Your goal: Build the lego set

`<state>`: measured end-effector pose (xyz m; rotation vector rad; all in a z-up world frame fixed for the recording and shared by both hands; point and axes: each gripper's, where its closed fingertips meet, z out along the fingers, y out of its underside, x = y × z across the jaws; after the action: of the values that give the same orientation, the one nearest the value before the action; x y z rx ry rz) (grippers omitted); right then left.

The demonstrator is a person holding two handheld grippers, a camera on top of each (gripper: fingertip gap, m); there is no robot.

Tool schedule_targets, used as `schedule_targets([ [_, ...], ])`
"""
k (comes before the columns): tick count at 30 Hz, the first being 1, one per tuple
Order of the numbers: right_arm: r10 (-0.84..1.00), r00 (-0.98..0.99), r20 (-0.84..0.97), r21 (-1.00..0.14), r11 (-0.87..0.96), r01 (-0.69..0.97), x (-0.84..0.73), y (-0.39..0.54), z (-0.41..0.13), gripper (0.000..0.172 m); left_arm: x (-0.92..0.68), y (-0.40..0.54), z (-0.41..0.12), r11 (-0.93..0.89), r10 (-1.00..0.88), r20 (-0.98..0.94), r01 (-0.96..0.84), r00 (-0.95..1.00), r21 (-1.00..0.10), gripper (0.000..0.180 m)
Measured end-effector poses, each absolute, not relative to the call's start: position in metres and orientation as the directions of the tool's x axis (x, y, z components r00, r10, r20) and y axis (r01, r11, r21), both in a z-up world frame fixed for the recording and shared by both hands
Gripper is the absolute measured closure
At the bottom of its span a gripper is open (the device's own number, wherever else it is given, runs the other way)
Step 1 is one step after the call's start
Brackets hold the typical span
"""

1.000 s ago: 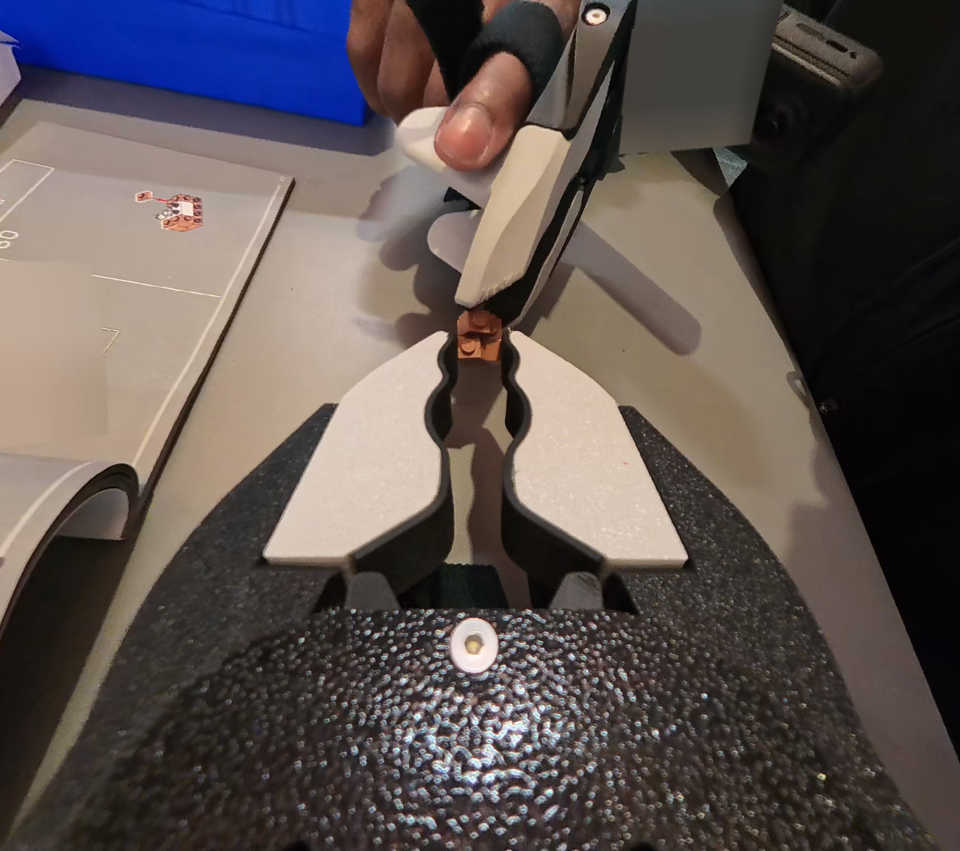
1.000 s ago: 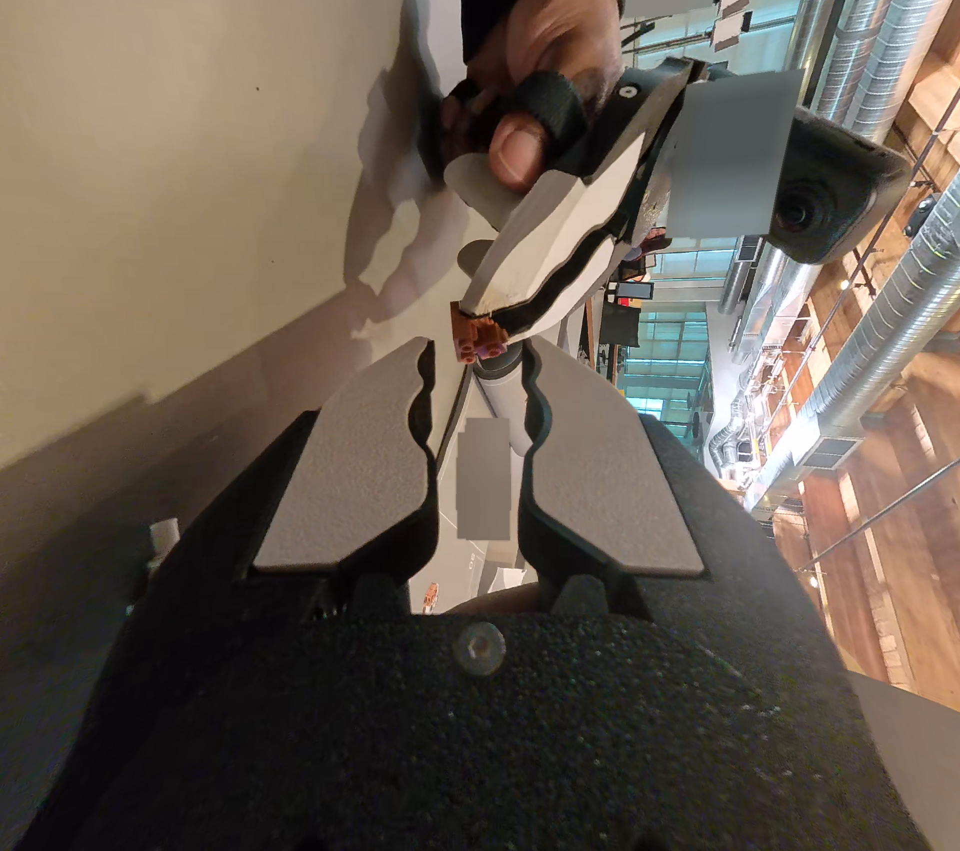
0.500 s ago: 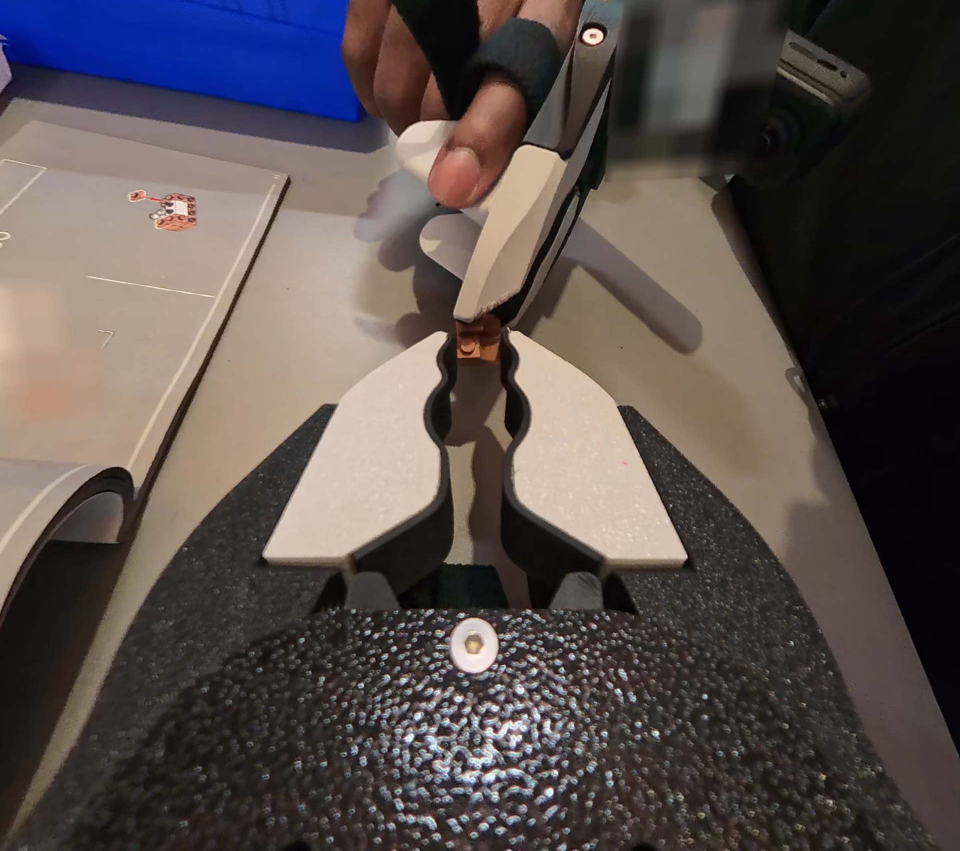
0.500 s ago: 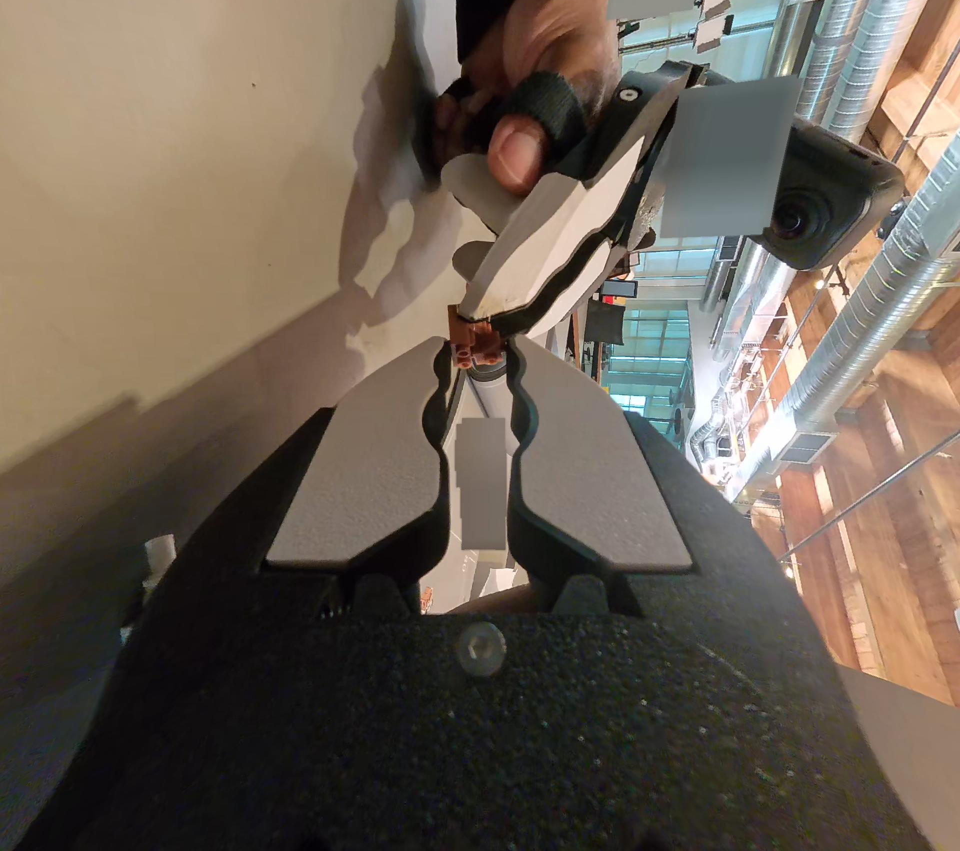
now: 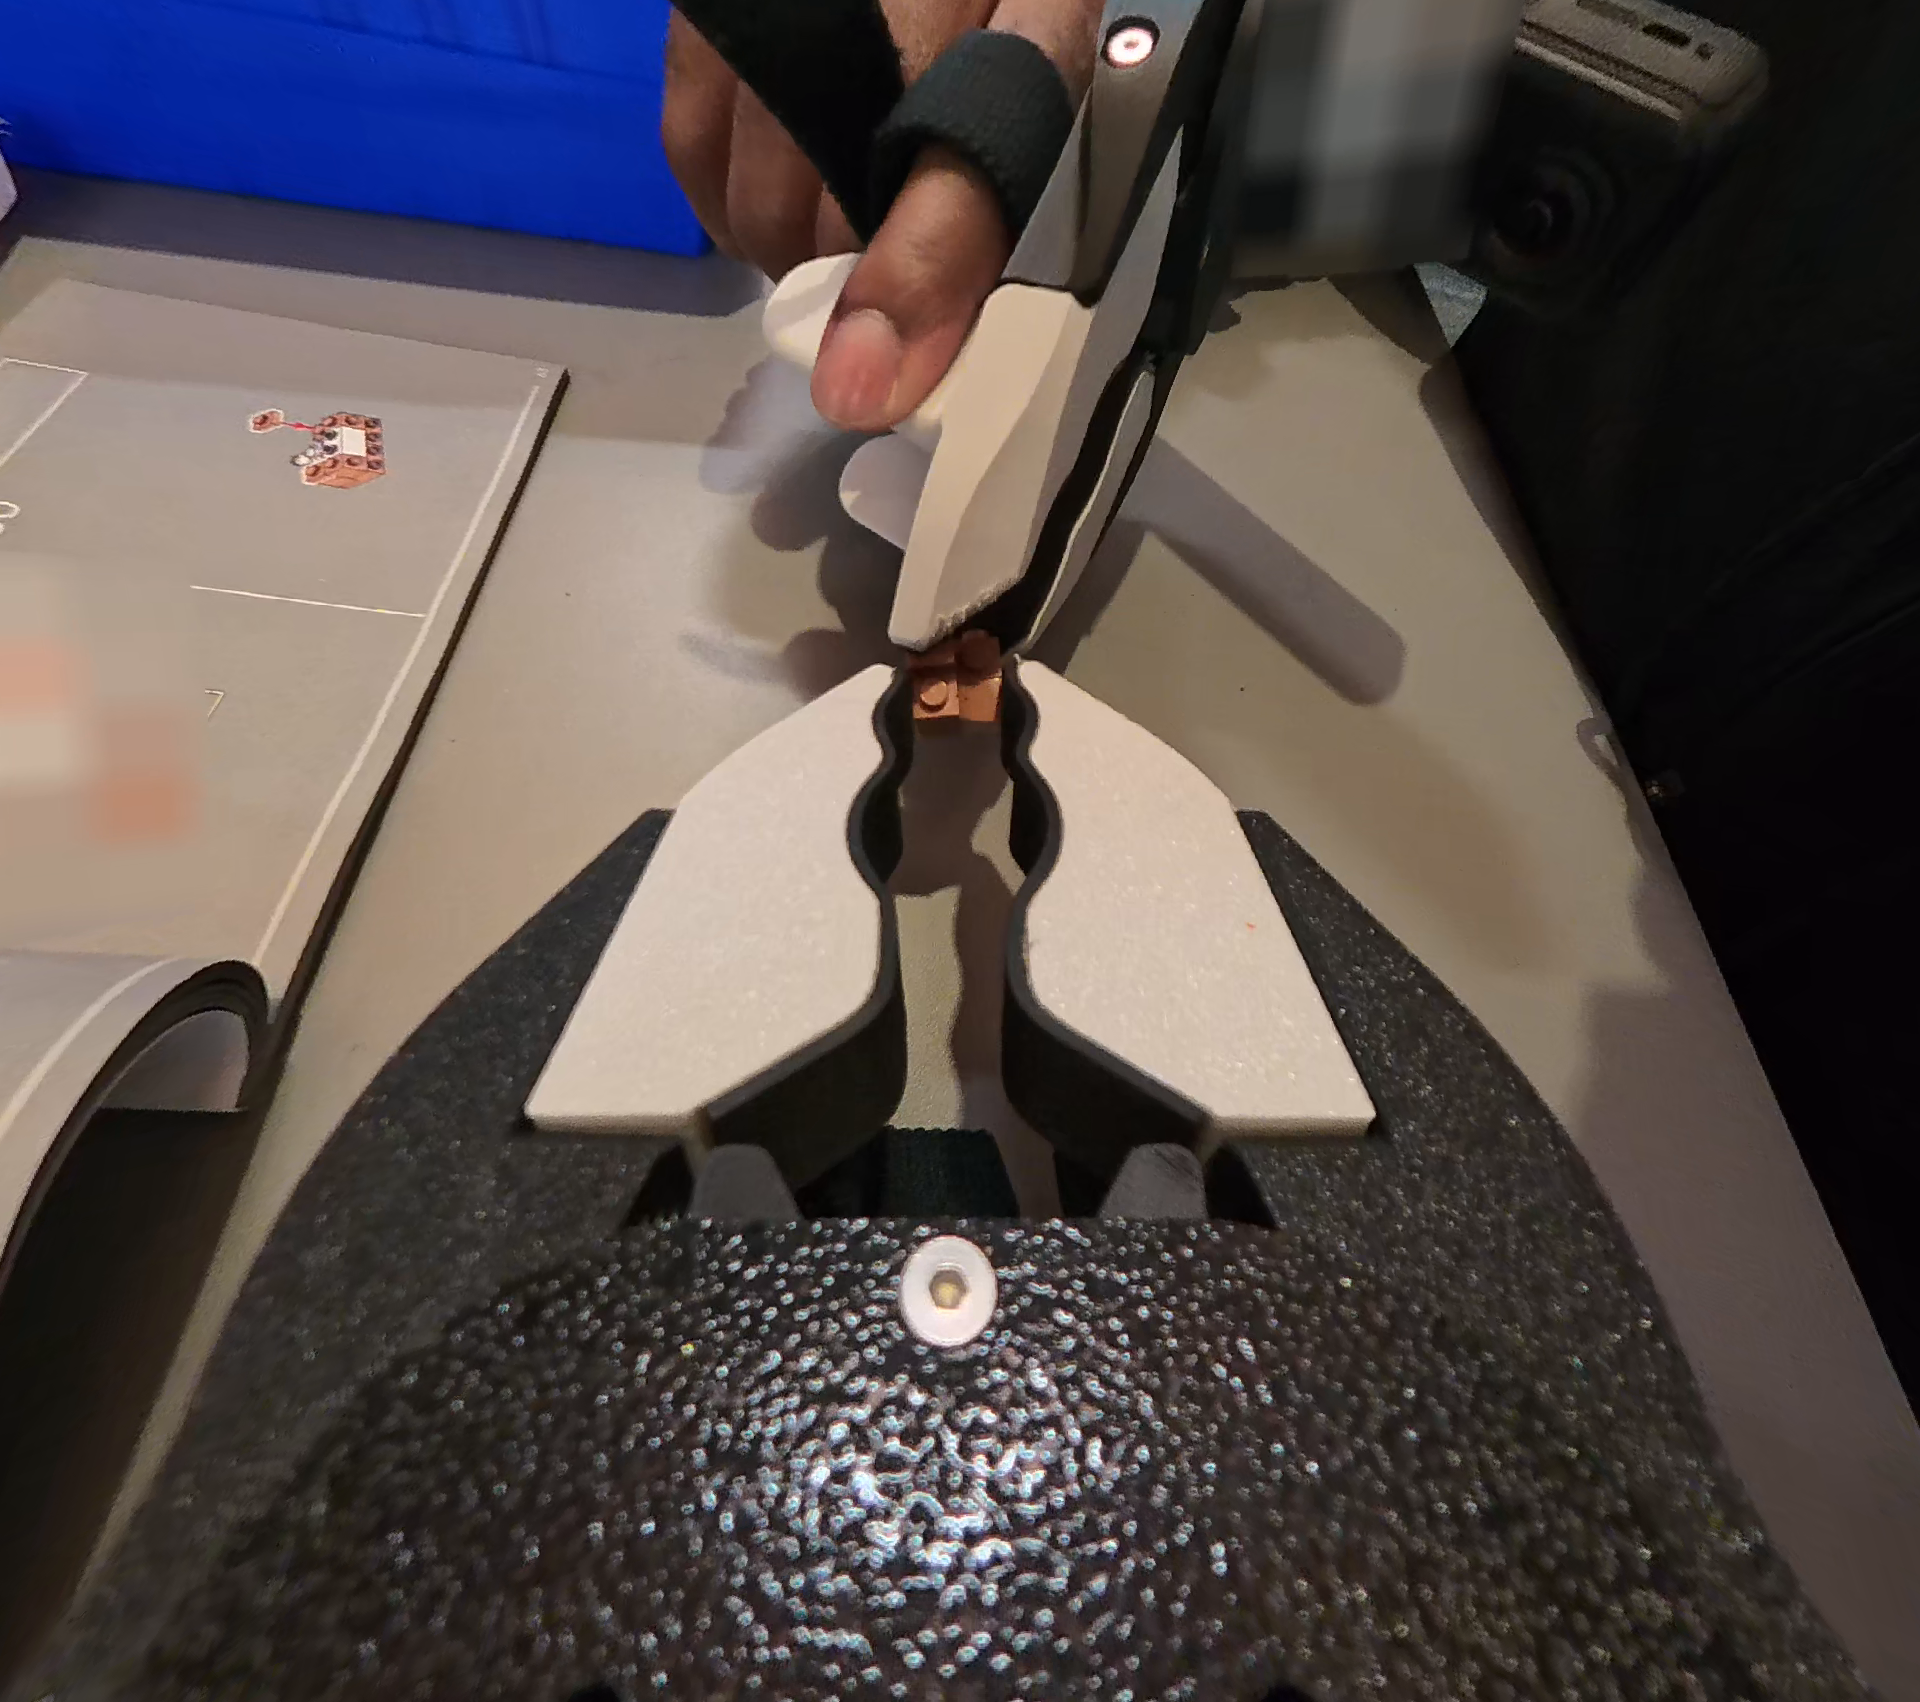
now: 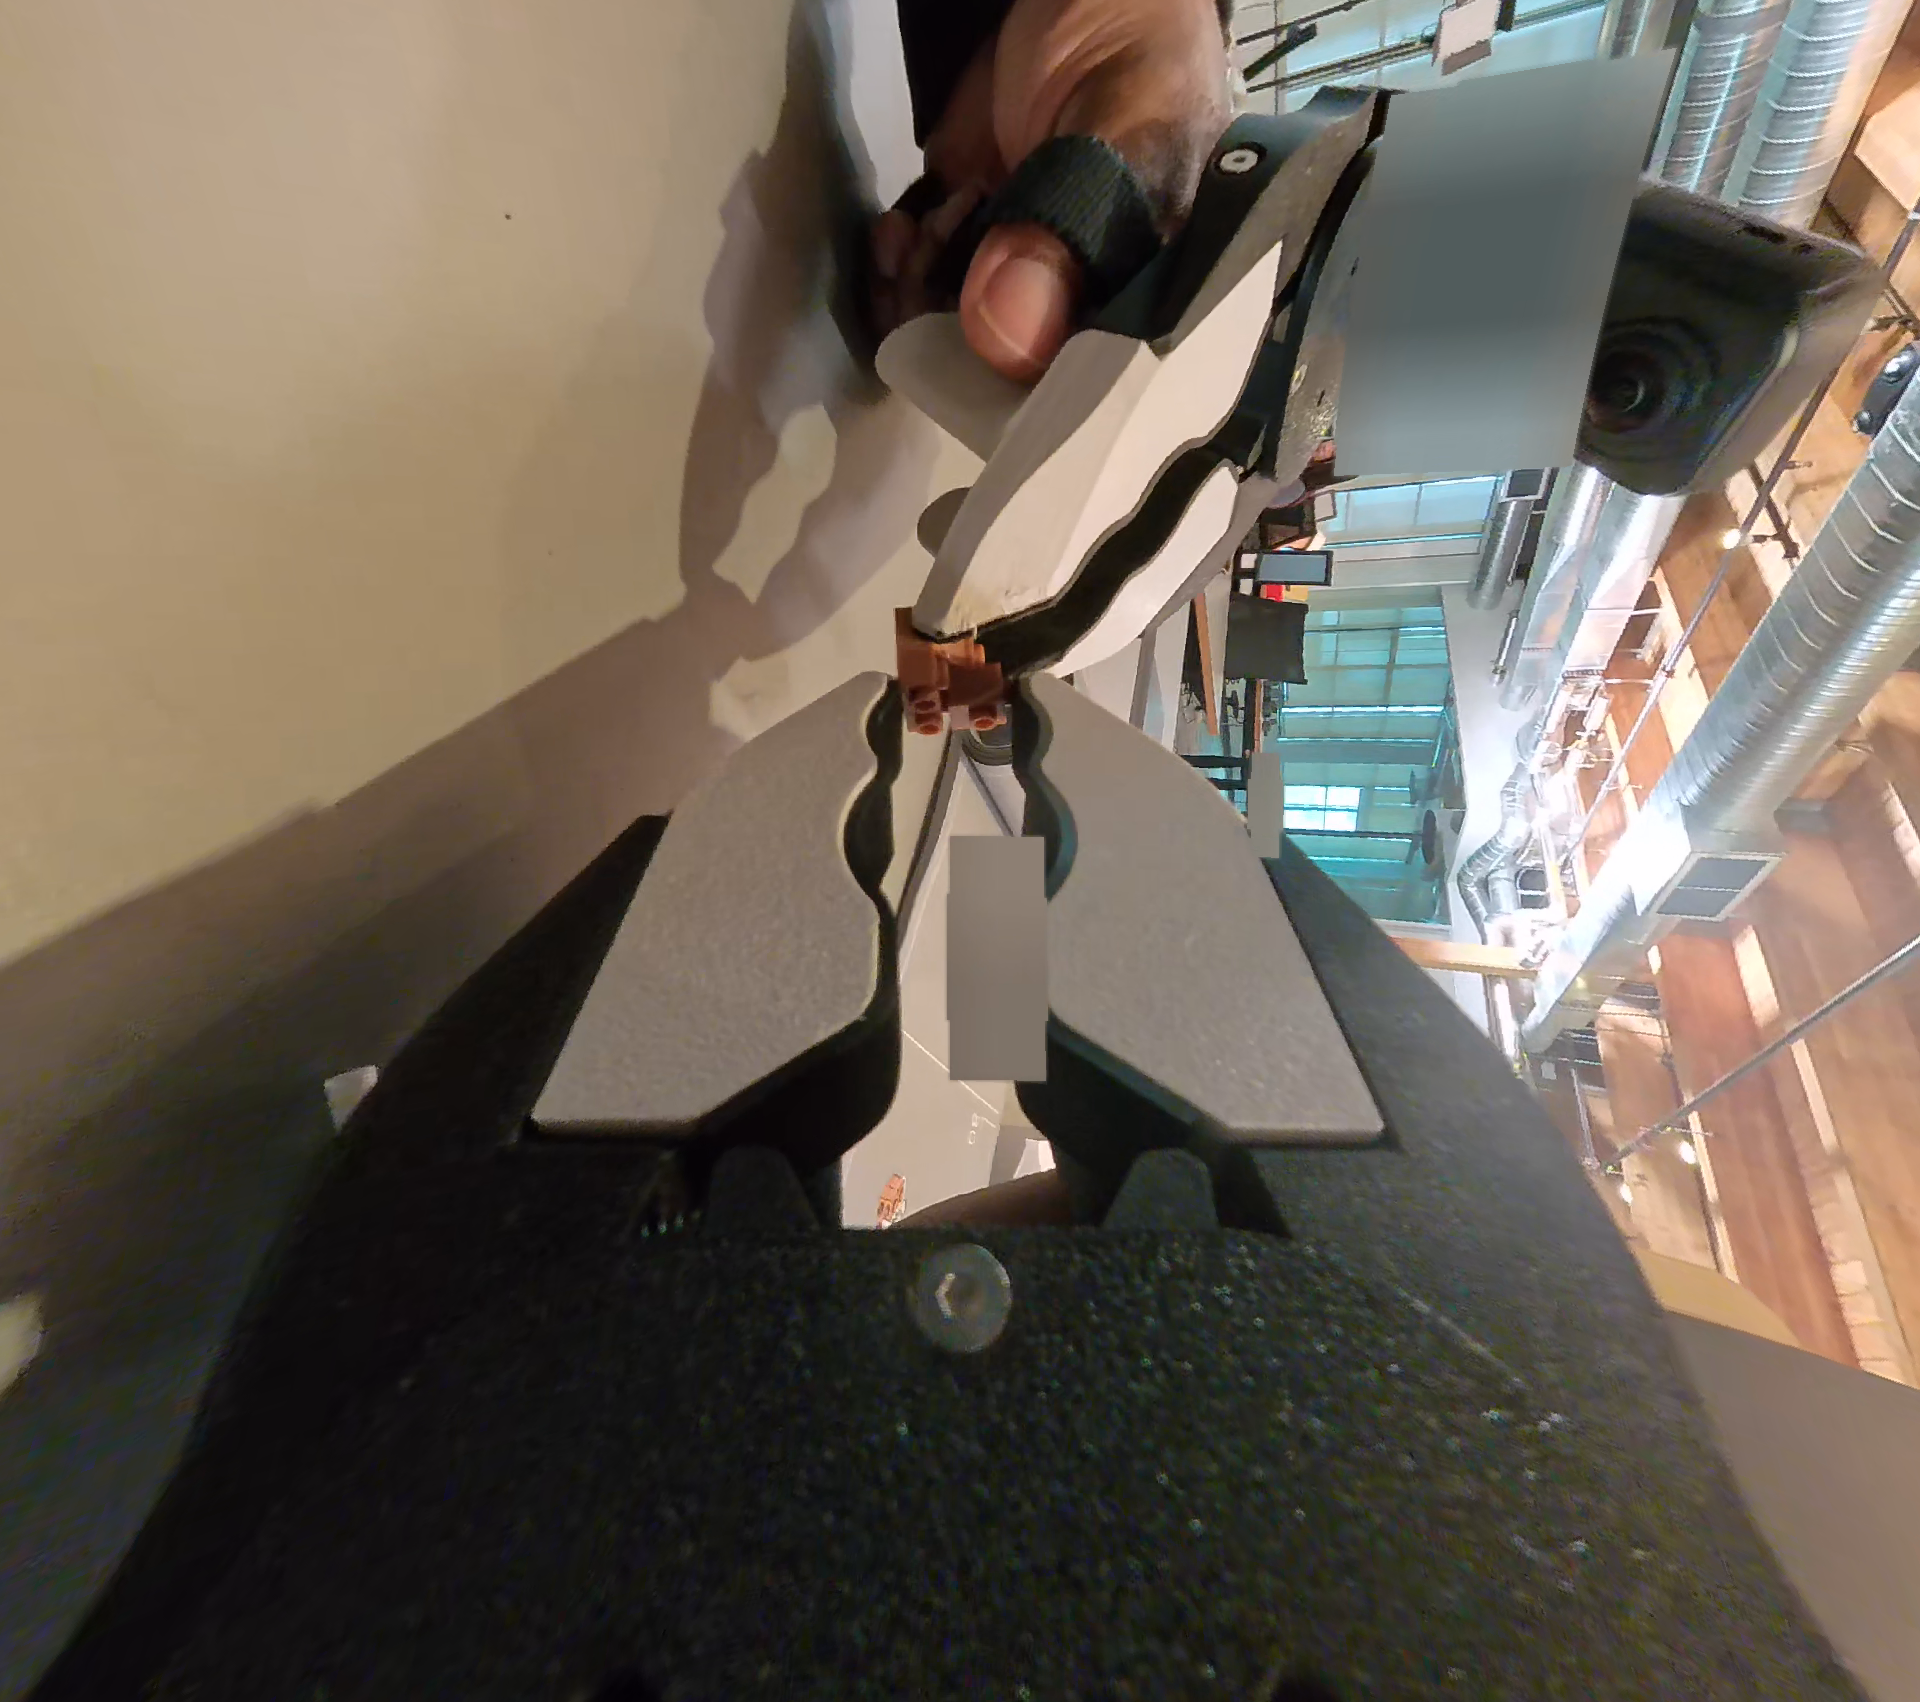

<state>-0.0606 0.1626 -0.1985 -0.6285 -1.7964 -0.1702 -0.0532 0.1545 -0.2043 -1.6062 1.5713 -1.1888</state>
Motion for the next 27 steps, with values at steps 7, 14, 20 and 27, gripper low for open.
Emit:
schedule_targets([
  [7,0.340,-0.203,0.918,-0.200,0.840,0.504,-0.0598,0.1620,-0.1982,0.153,-0.0528,0.1538,-0.2043,-0.126,-0.976,0.191,-0.449,-0.102,-0.884,0.164],
  [14,0.364,-0.212,0.907,-0.213,0.830,0.516,-0.0592,0.1610,-0.1985,0.154,-0.0518,0.1529,-0.2038,-0.125,-0.977,0.189,-0.447,-0.103,-0.886,0.164],
  [20,0.384,-0.211,0.899,-0.223,0.815,0.534,-0.0586,0.1611,-0.1968,0.154,-0.0513,0.1527,-0.2015,-0.129,-0.976,0.193,-0.433,-0.106,-0.892,0.164],
  [27,0.393,-0.157,0.906,-0.252,0.800,0.545,-0.0576,0.1680,-0.1918,0.154,-0.0528,0.1584,-0.1976,-0.218,-0.959,0.272,-0.407,-0.080,-0.887,0.163],
])
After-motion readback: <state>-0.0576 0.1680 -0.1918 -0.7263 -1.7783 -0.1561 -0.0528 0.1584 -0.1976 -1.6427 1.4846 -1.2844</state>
